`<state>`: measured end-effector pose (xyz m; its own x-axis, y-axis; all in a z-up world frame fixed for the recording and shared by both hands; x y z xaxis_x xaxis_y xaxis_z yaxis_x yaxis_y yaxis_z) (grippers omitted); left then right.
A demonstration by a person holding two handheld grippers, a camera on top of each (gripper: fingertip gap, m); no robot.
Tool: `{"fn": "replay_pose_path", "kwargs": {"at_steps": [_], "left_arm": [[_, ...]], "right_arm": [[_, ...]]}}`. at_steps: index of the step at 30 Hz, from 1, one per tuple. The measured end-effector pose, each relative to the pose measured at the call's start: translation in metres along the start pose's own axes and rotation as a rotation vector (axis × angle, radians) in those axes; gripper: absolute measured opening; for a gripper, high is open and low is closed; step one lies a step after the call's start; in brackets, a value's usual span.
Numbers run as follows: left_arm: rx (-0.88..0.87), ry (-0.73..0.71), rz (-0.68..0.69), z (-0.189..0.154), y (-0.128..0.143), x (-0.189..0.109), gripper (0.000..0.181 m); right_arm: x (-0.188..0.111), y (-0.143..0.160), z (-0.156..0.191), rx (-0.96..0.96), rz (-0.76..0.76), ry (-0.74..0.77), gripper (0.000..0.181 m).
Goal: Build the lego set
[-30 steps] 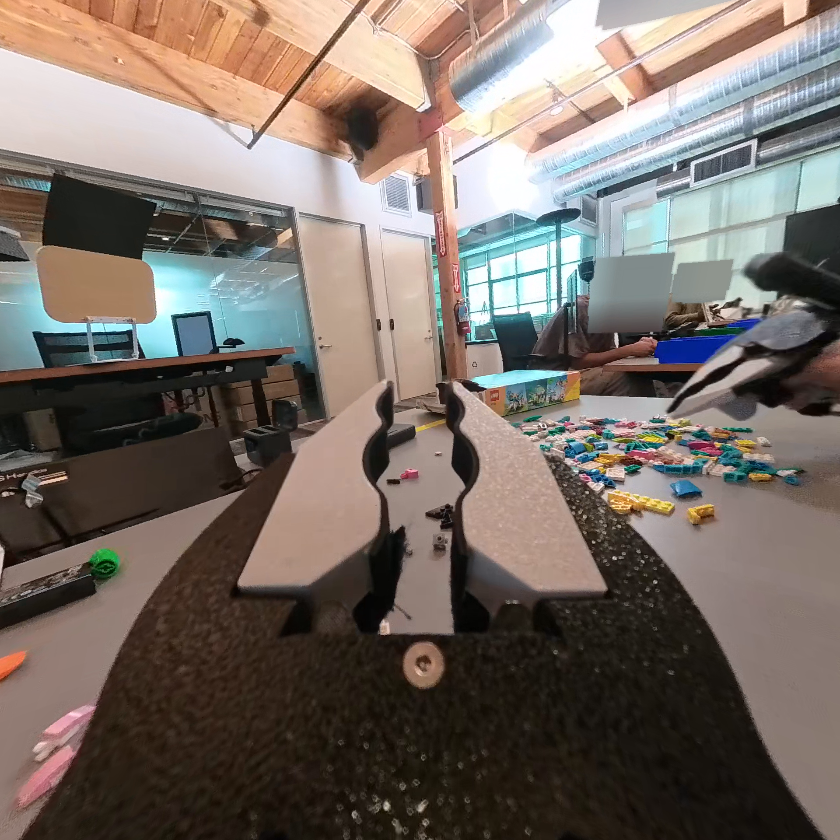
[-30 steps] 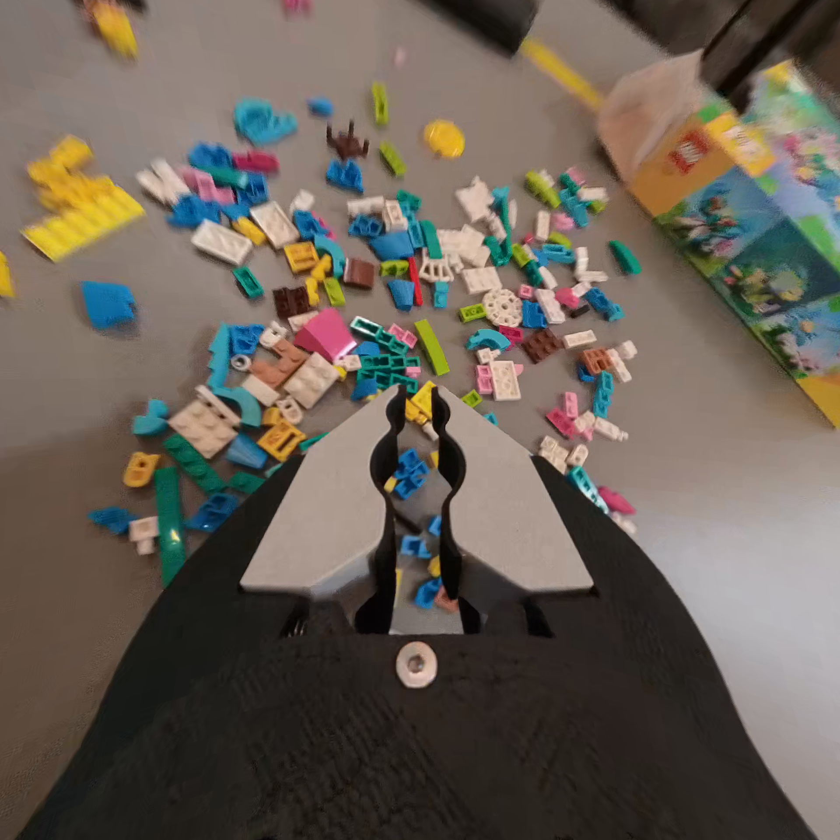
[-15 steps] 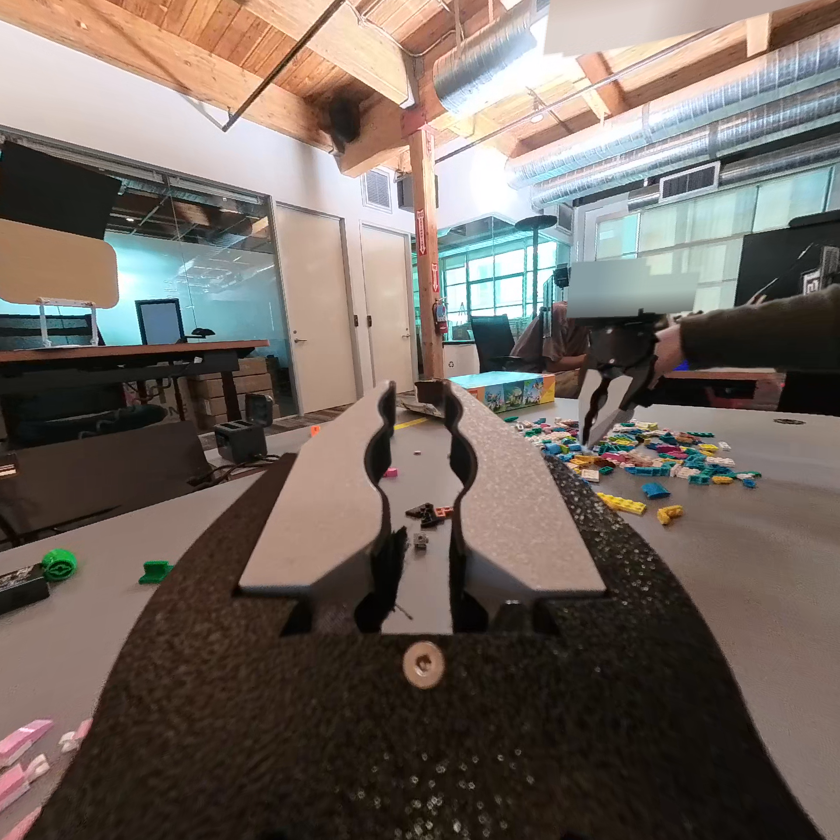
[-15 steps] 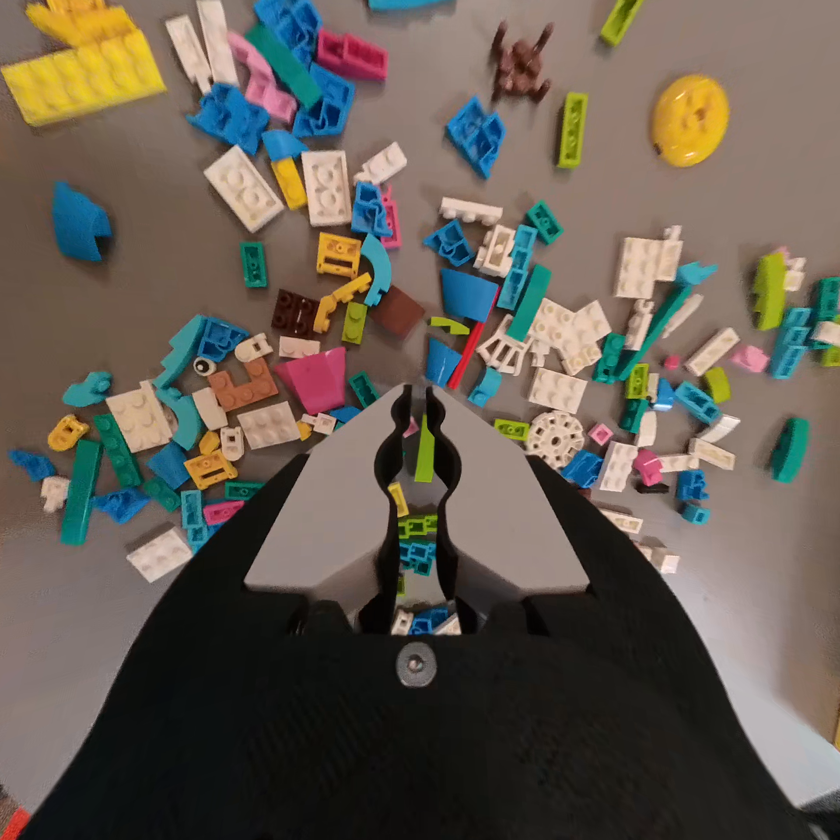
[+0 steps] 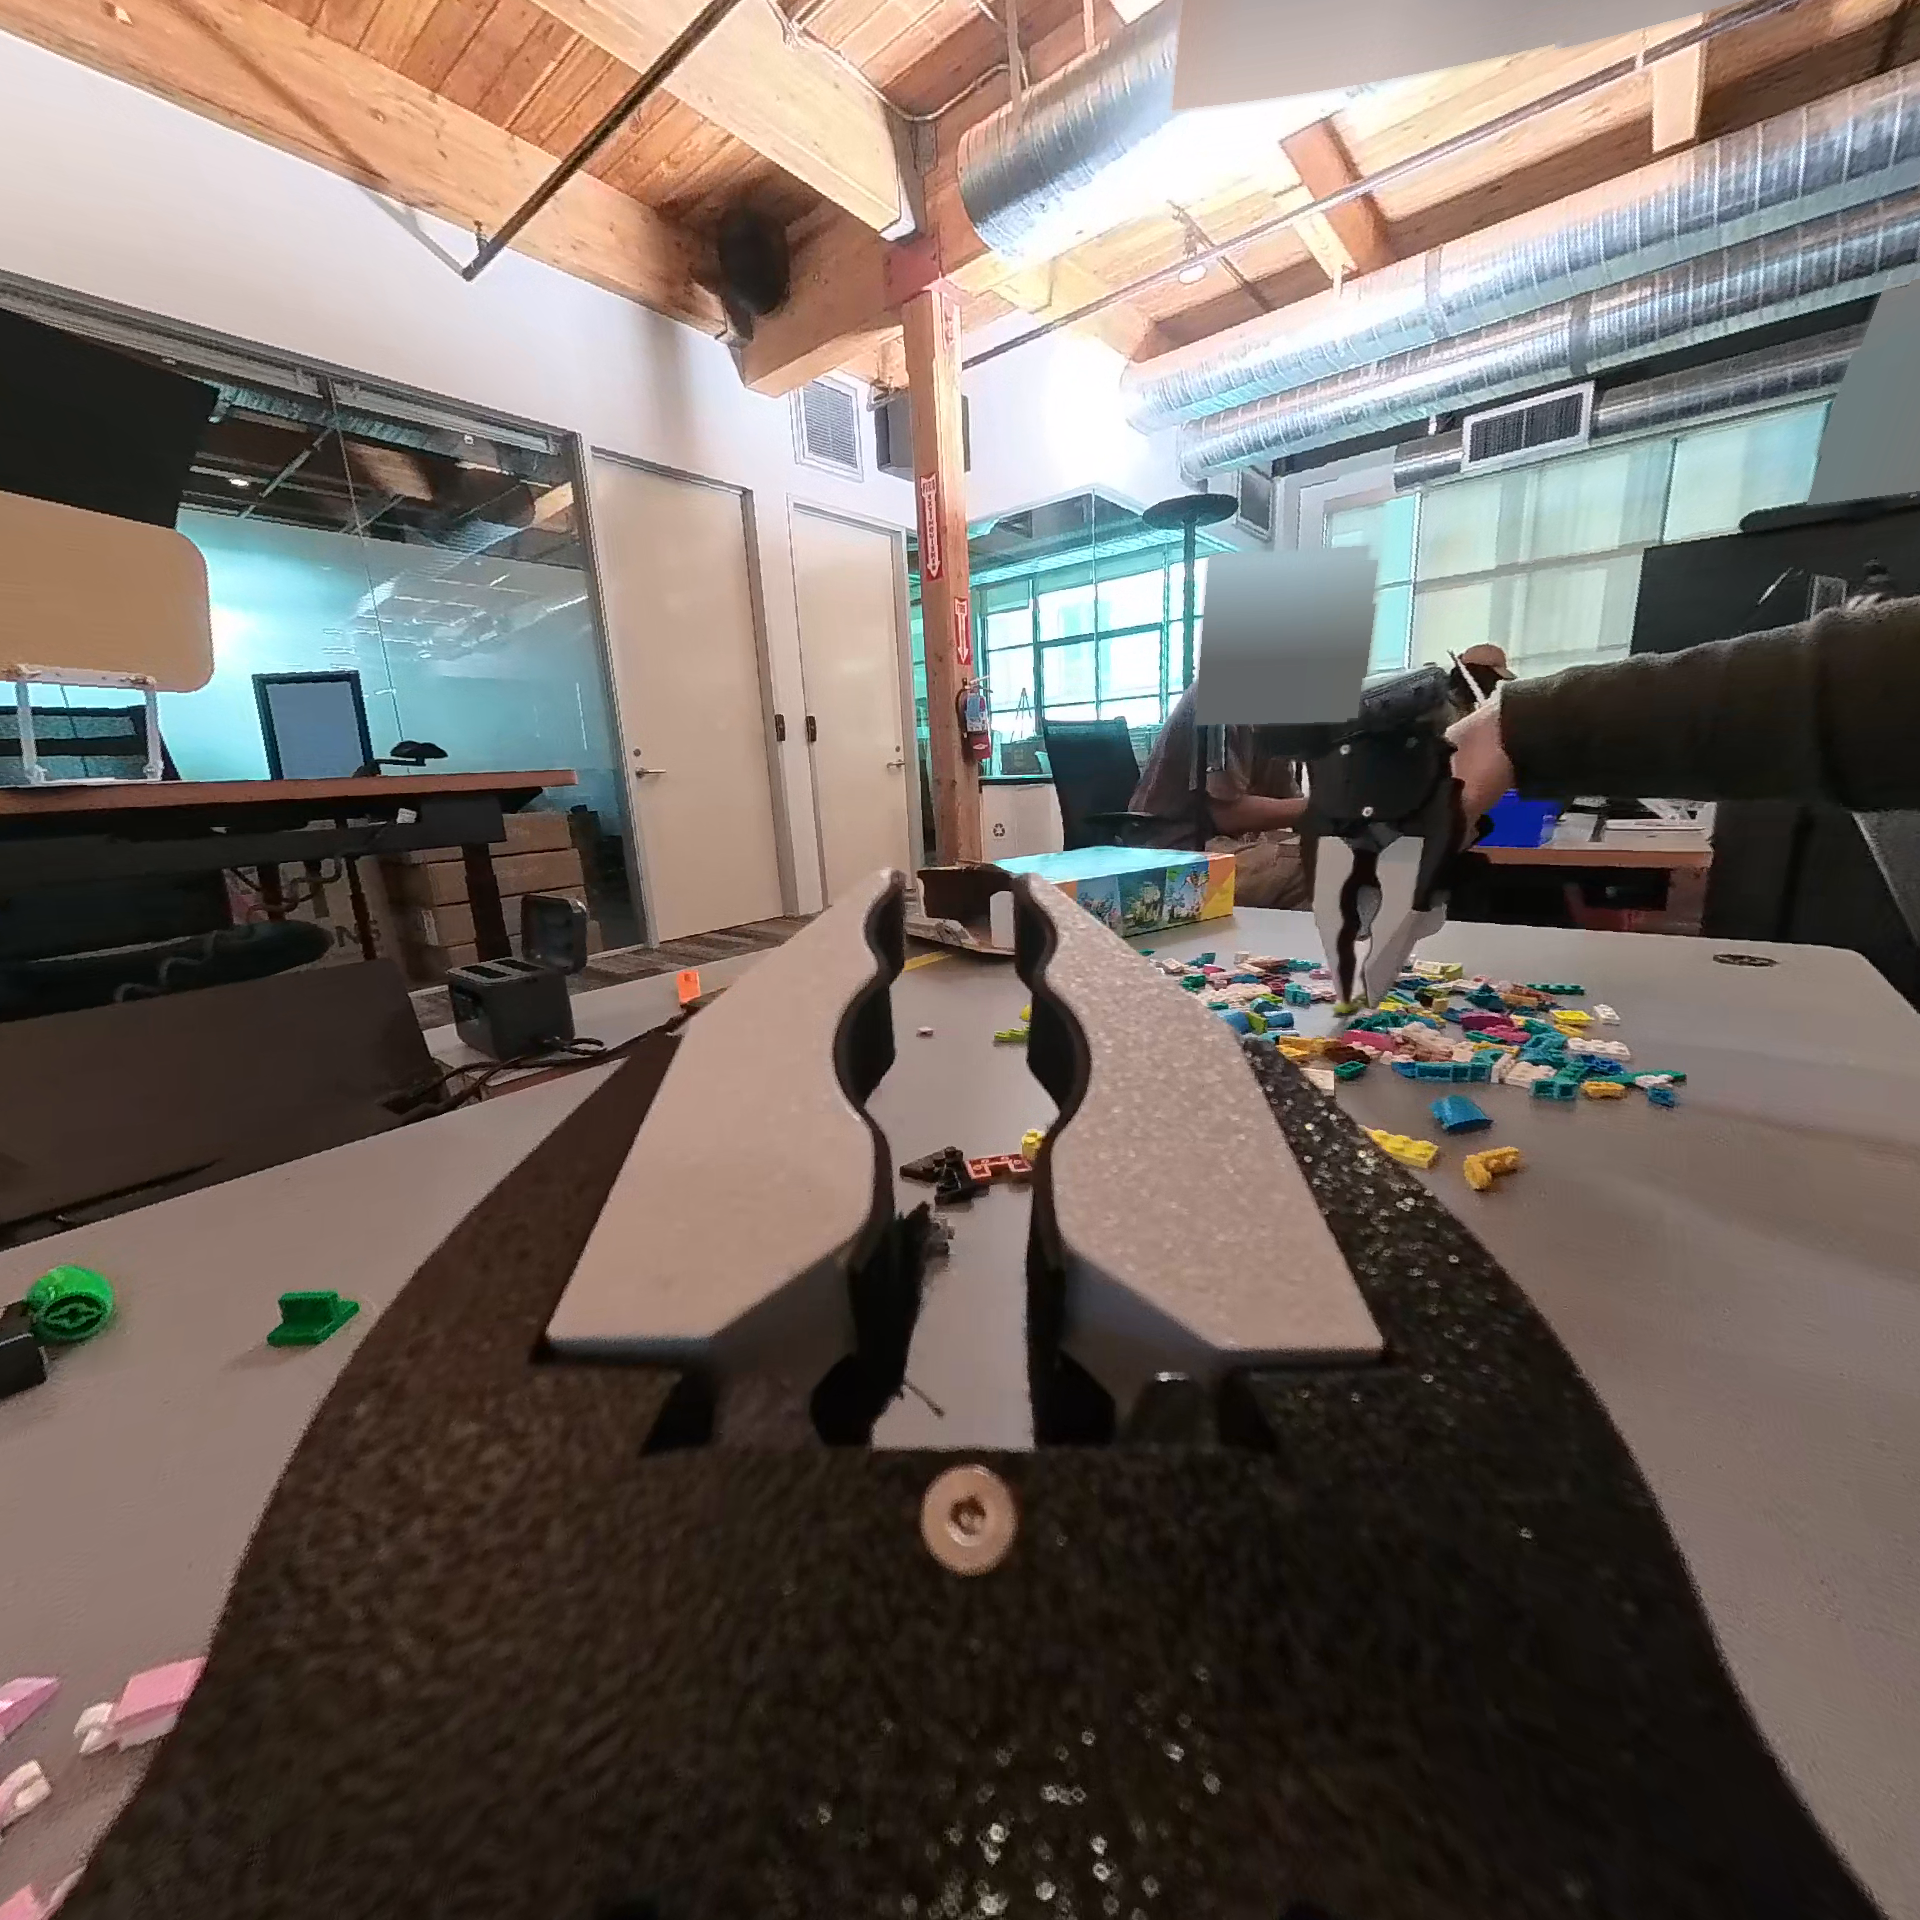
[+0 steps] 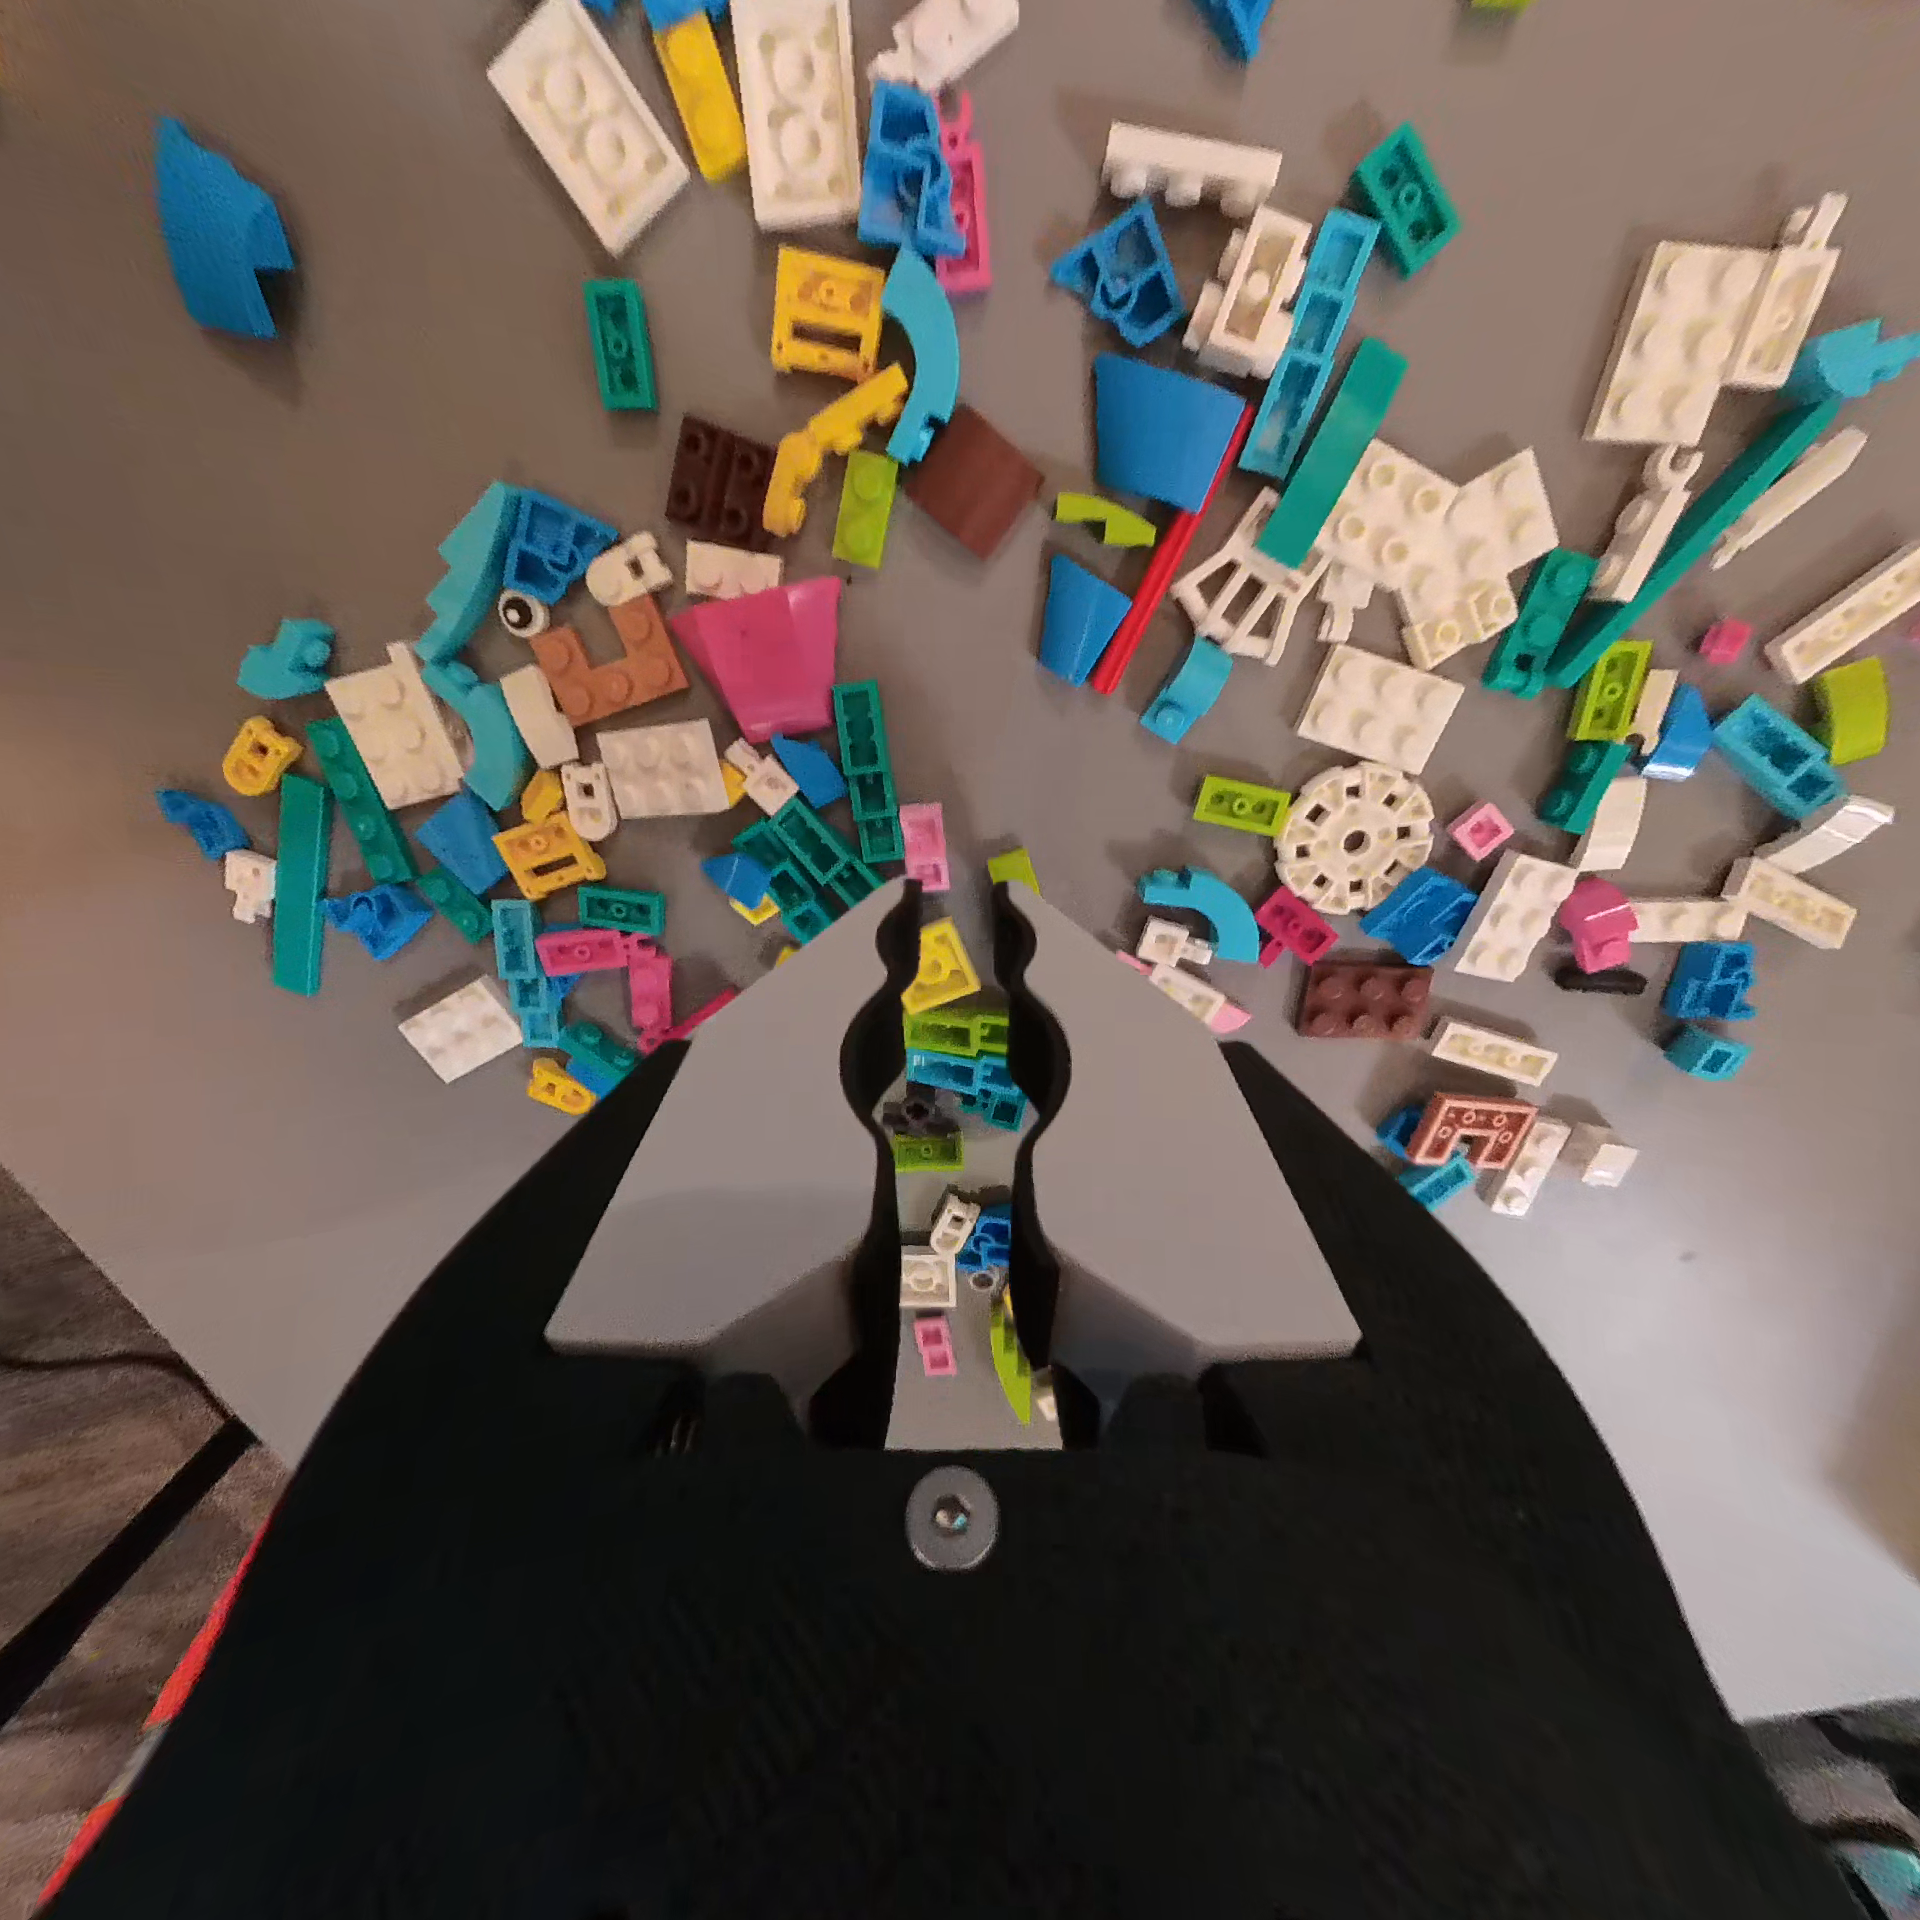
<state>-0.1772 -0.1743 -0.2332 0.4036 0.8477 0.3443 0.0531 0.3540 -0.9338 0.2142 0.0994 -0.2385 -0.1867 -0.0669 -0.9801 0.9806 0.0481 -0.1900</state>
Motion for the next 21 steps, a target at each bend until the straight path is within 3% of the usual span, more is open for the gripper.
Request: {"fn": "replay_pose_path", "kwargs": {"at_steps": [18, 21], "left_arm": [[-0.002, 0.052, 0.005, -0.0040, 0.0000, 0.0003, 0.017], [0.002, 0.047, 0.003, -0.0040, -0.0002, -0.0002, 0.017]], "right_arm": [[0.0074, -0.0016, 0.0079, -0.027, -0.011, 0.038, 0.007], [0.0047, -0.0037, 0.0101, -0.085, -0.033, 0.137, 0.007]]}}
Point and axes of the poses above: each gripper's, where its closed fingertips meet, x out along the fingers, y out of its underside, z = x × y across the jaws, the point moved 10 cm from there along -x, back along the fingers, and after that the axes turned 3 degrees about x, right-handed, at the moved point
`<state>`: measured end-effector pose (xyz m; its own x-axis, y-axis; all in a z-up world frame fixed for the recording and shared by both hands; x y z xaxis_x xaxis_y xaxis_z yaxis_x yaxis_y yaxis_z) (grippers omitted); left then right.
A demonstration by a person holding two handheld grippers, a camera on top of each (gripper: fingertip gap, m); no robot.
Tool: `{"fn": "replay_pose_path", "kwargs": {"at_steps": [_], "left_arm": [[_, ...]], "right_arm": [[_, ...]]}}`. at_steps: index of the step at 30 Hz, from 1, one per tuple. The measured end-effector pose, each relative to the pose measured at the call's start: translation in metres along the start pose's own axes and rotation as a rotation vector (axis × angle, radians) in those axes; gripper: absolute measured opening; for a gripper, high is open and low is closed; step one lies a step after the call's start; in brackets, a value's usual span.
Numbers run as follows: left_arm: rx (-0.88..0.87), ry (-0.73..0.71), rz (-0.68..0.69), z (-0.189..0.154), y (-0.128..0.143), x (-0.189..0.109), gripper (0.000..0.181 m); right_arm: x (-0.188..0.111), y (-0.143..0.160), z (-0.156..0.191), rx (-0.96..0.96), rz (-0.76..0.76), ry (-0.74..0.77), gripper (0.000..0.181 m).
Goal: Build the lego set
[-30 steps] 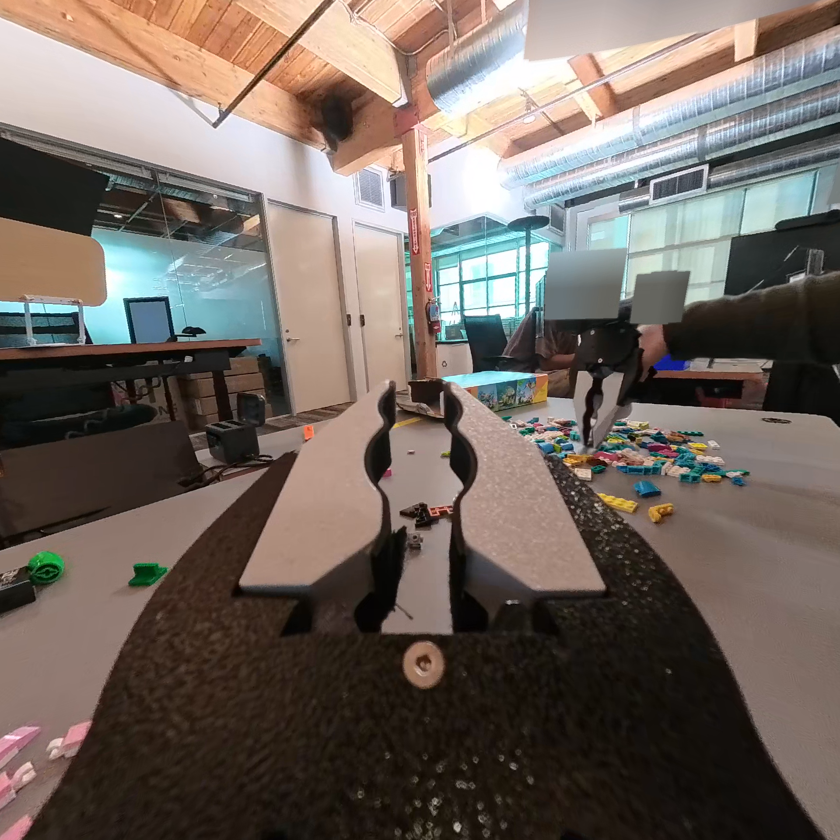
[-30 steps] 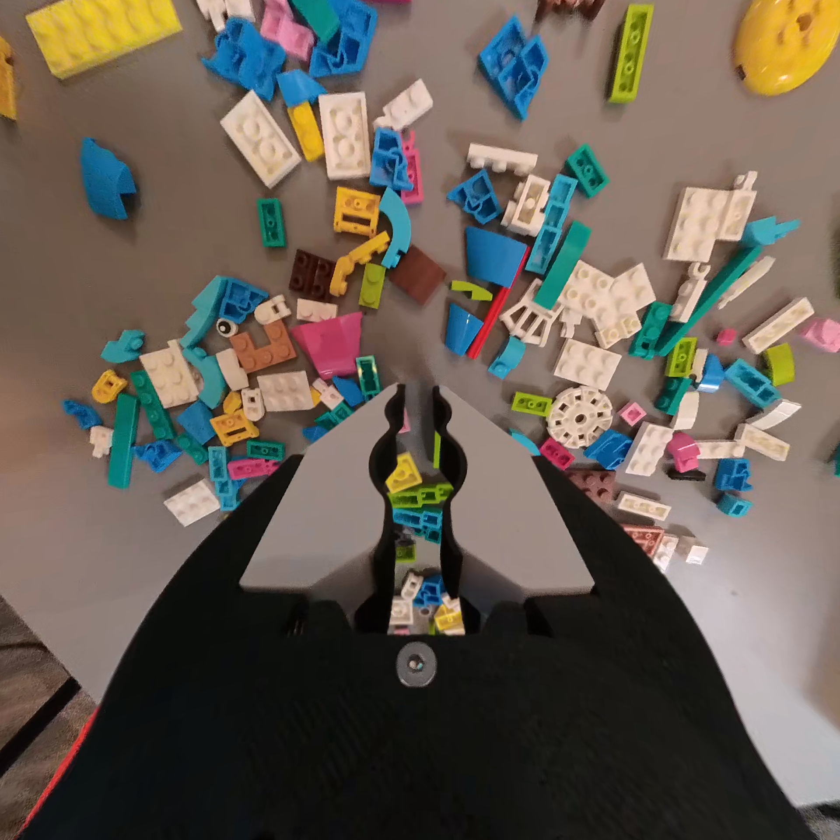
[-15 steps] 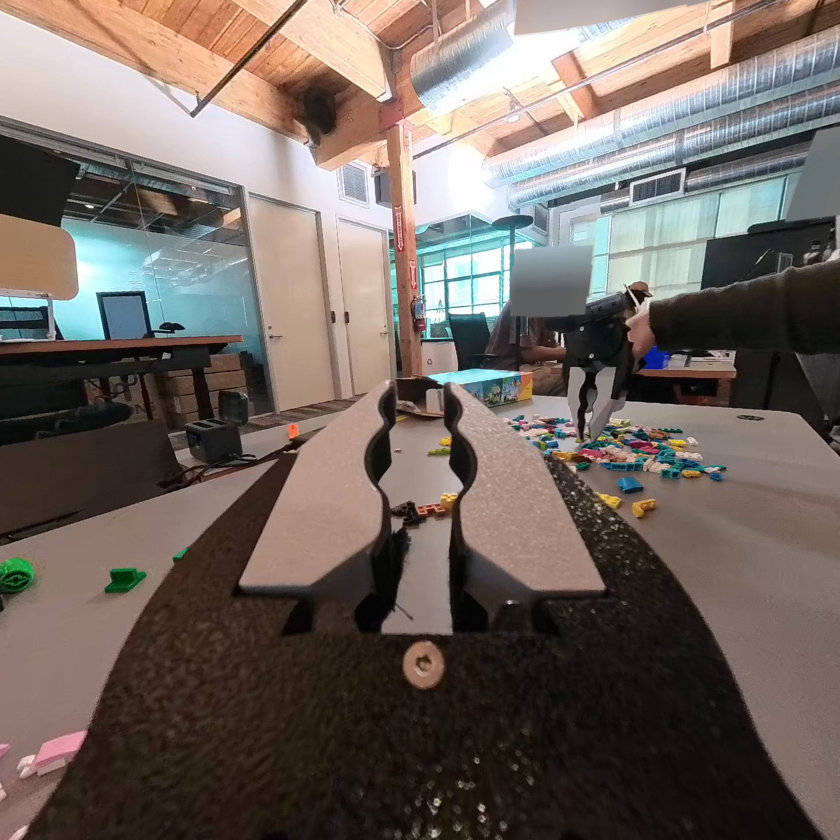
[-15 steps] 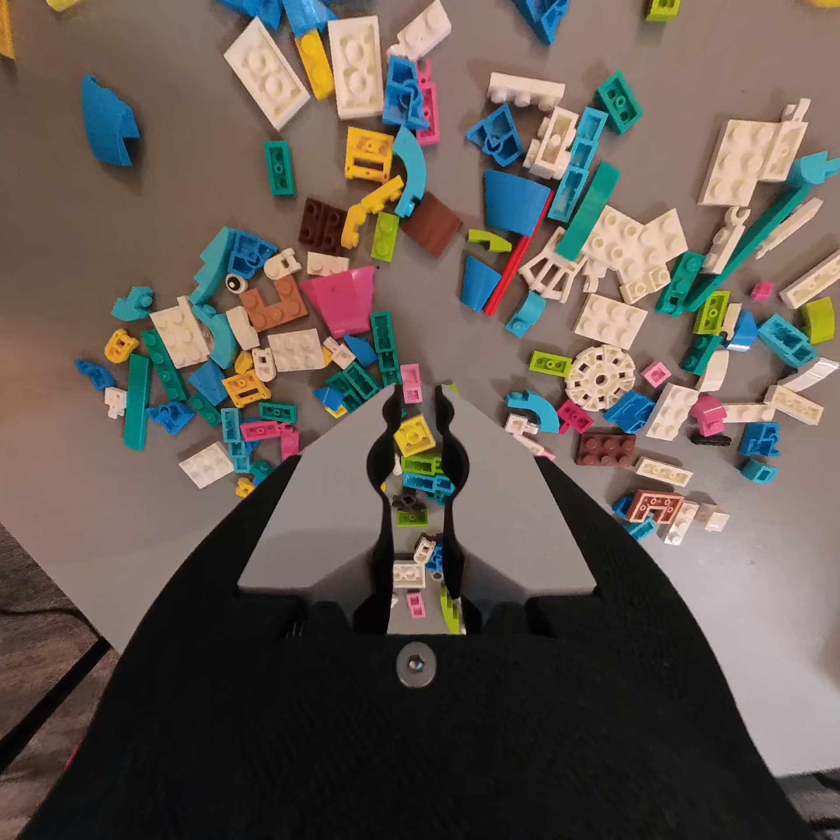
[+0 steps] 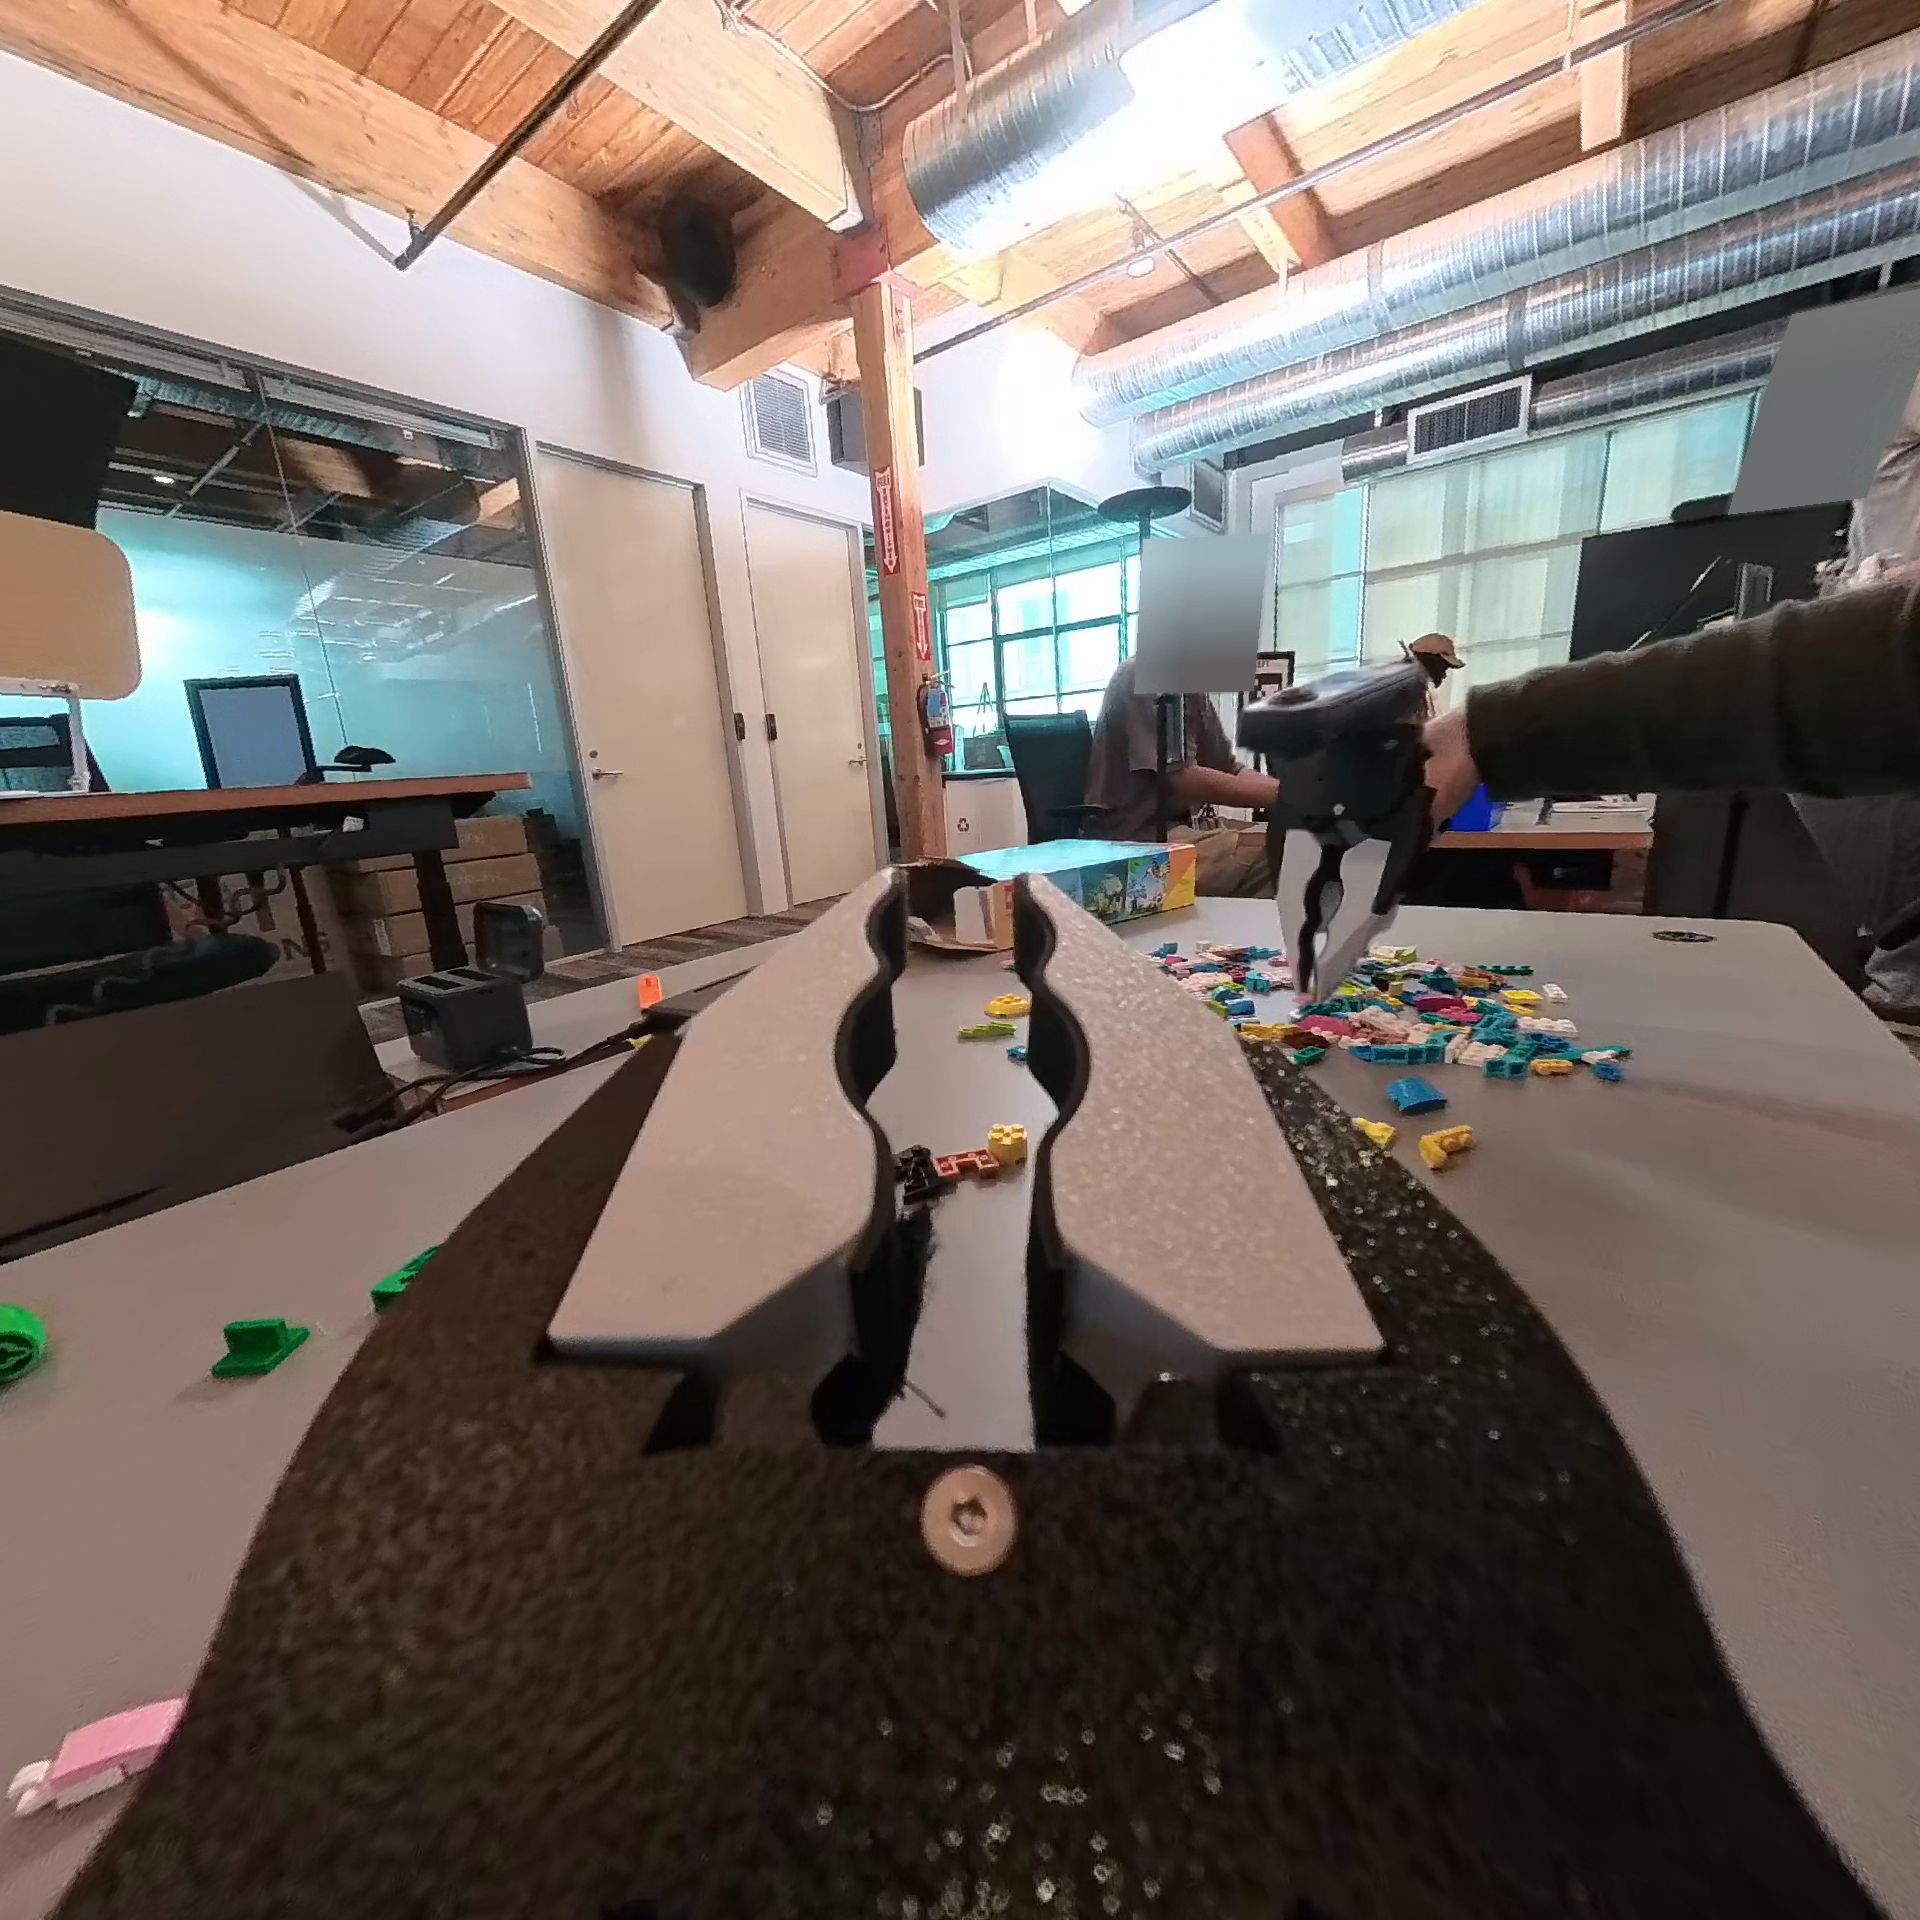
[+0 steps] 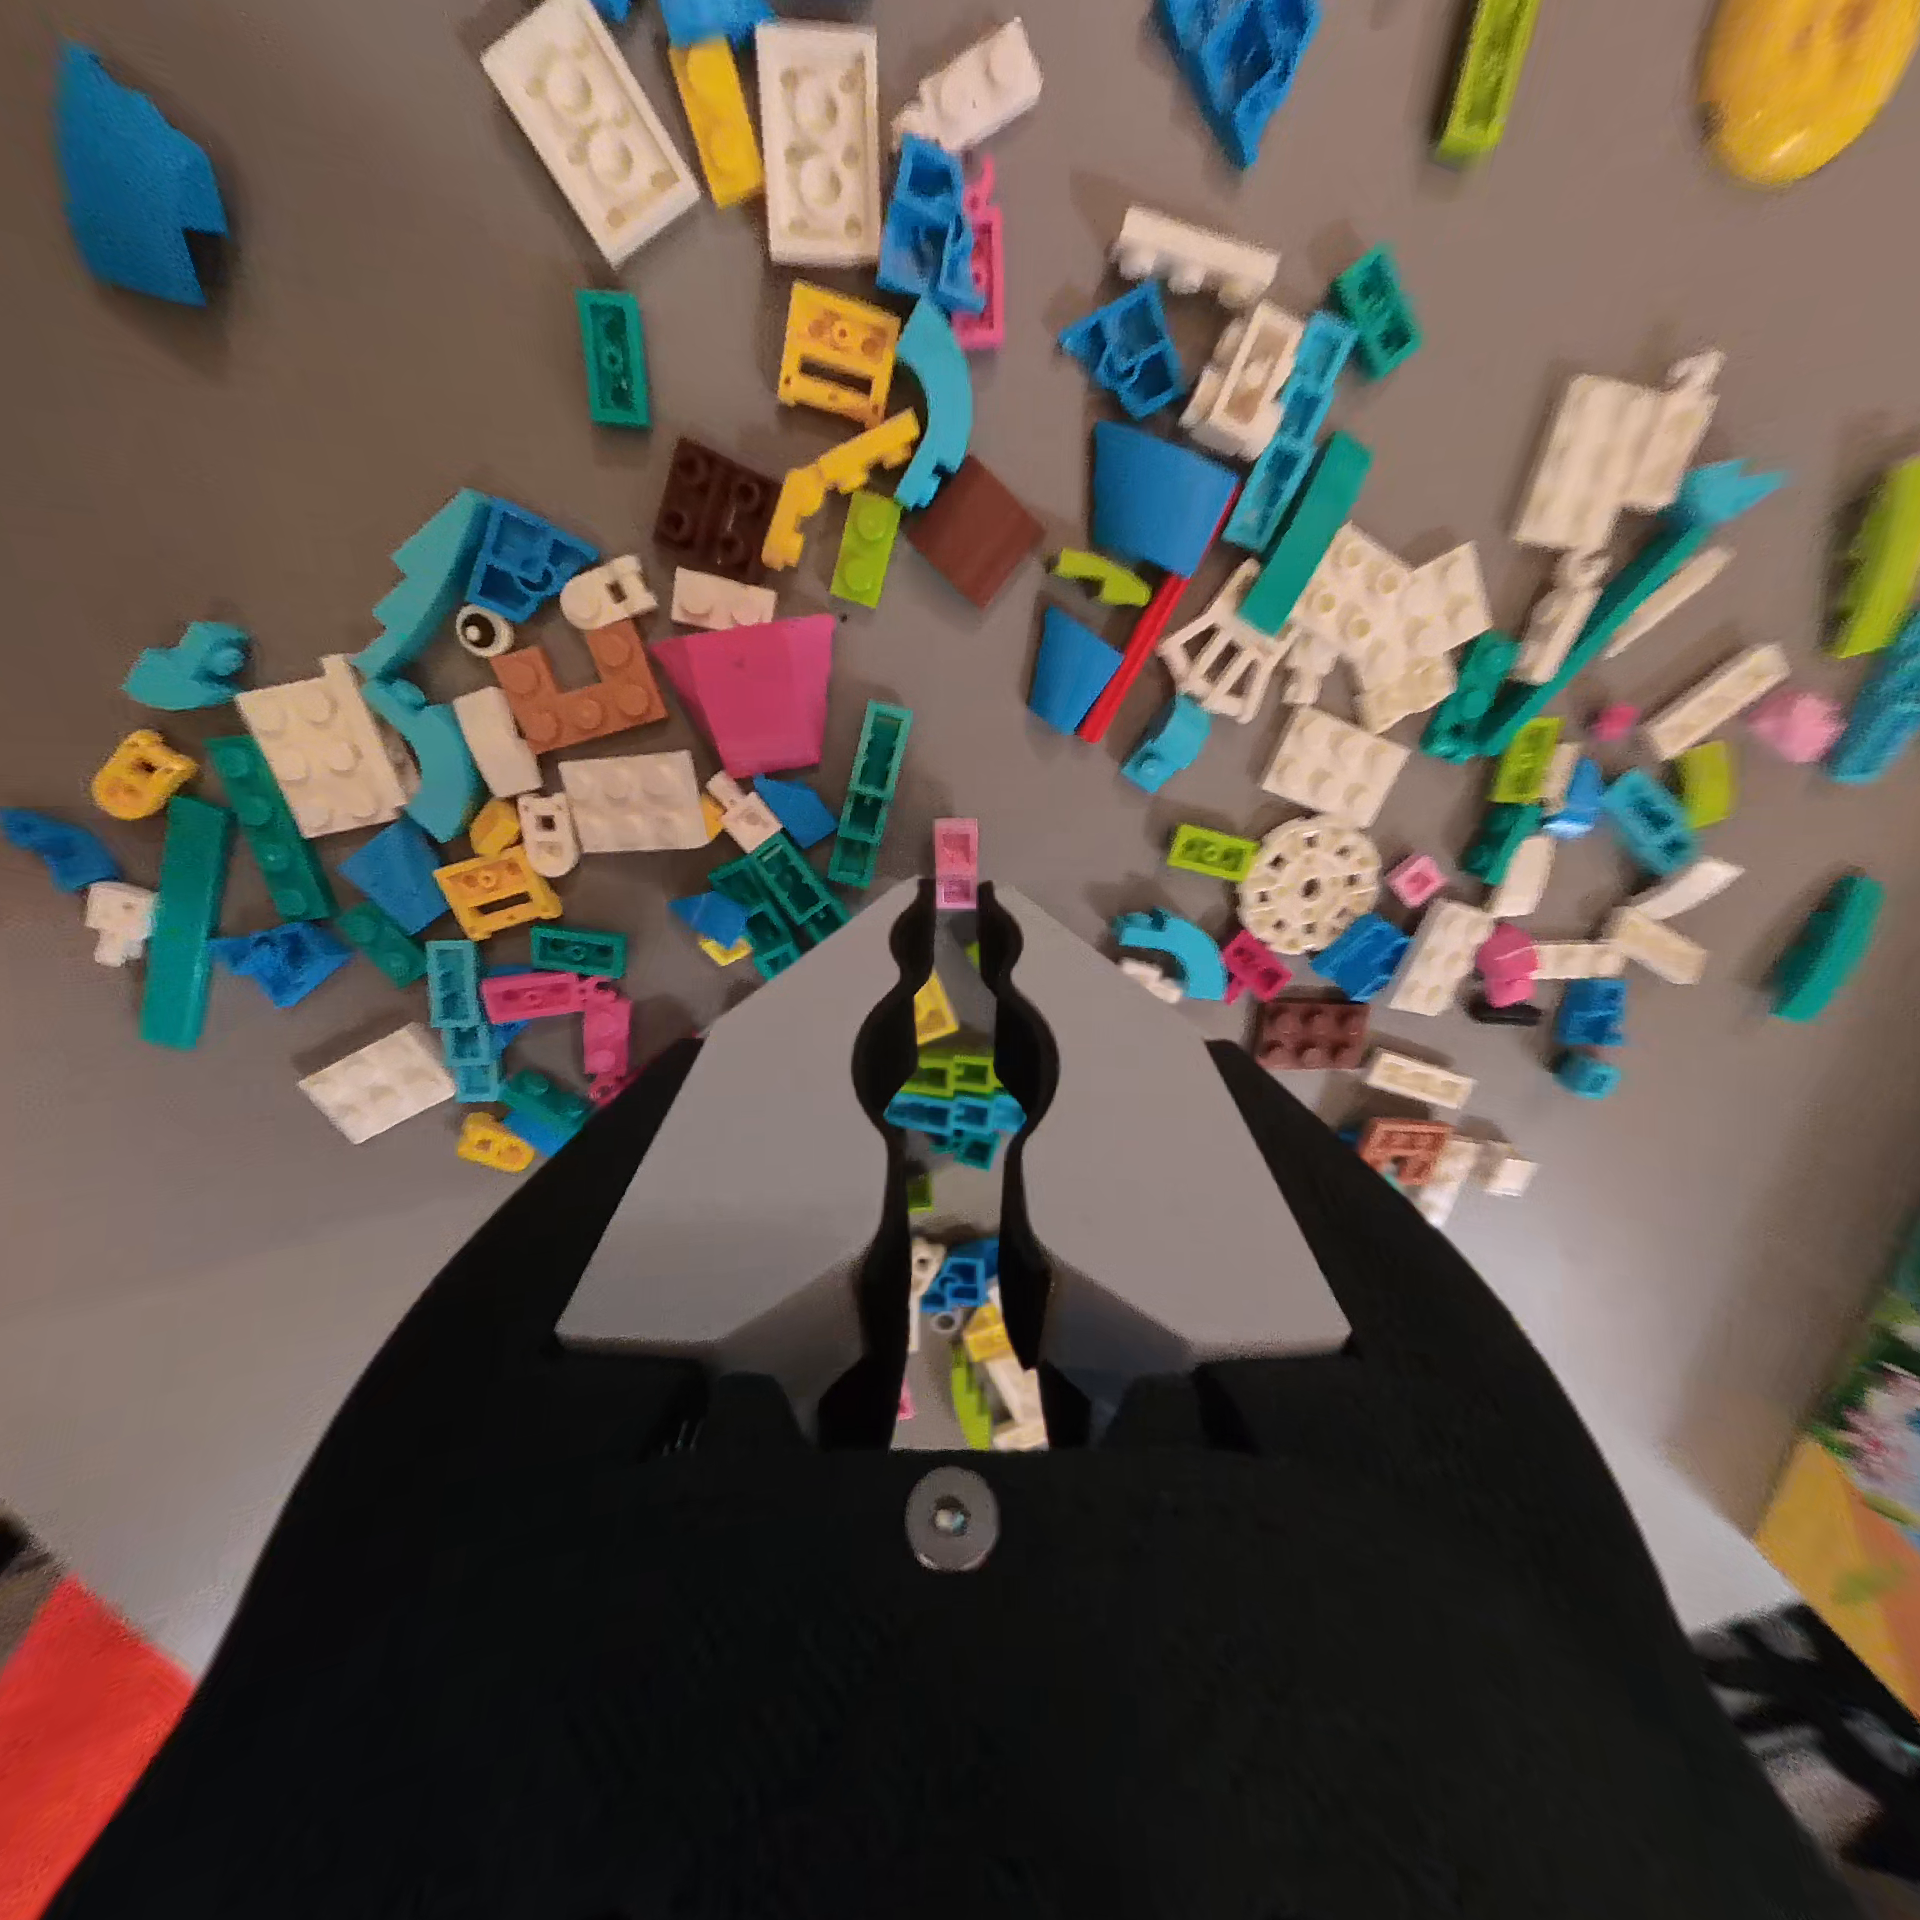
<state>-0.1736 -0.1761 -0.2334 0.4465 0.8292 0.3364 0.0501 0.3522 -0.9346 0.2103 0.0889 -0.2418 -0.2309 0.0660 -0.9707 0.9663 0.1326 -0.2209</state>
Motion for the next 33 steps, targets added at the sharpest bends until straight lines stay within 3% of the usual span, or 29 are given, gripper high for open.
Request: {"fn": "replay_pose_path", "kwargs": {"at_steps": [4, 8, 11, 13, 16, 18, 21, 25, 29, 33], "left_arm": [[0.006, -0.015, -0.005, 0.000, -0.001, -0.001, 0.017], [0.056, -0.036, -0.033, -0.001, -0.012, -0.008, 0.024], [0.158, -0.062, -0.045, -0.006, -0.031, -0.024, 0.025], [0.137, -0.049, 0.046, -0.008, -0.037, -0.033, 0.025], [-0.074, 0.037, 0.268, -0.014, -0.030, -0.039, 0.016], [-0.156, 0.001, 0.288, -0.015, -0.027, -0.044, 0.011], [-0.378, -0.018, 0.244, -0.010, -0.027, -0.047, 0.014], [-0.776, 0.077, 0.164, 0.003, -0.029, -0.043, 0.040], [-0.913, 0.157, 0.094, 0.001, -0.034, -0.042, 0.027], [-0.897, 0.146, 0.125, 0.002, -0.033, -0.044, 0.020]], "right_arm": [[-0.020, -0.032, 0.015, -0.099, -0.215, 0.235, 0.007], [-0.028, -0.104, 0.060, -0.218, -0.536, 0.410, 0.007], [-0.022, -0.156, 0.098, -0.406, -0.690, 0.543, 0.007], [-0.017, -0.185, 0.117, -0.586, -0.727, 0.677, 0.007], [-0.006, -0.222, 0.140, -0.919, -0.690, 0.977, 0.007], [0.002, -0.242, 0.155, -1.078, -0.735, 1.068, 0.006], [0.007, -0.263, 0.170, -1.213, -0.836, 1.166, 0.006], [0.008, -0.279, 0.186, -1.316, -0.927, 1.260, 0.007], [0.010, -0.286, 0.198, -1.393, -0.935, 1.296, 0.007], [0.009, -0.288, 0.198, -1.388, -0.937, 1.333, 0.006]]}}
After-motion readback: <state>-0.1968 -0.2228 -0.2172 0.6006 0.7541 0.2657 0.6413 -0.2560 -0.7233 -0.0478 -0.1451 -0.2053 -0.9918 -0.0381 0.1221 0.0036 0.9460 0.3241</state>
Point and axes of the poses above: each gripper's, where its closed fingertips meet, x out along the fingers, y out of its underside, z = x × y across the jaws, the point moved 10 cm from there along -x, back along the fingers, and after that the axes turned 3 degrees about x, right-handed, at the moved point
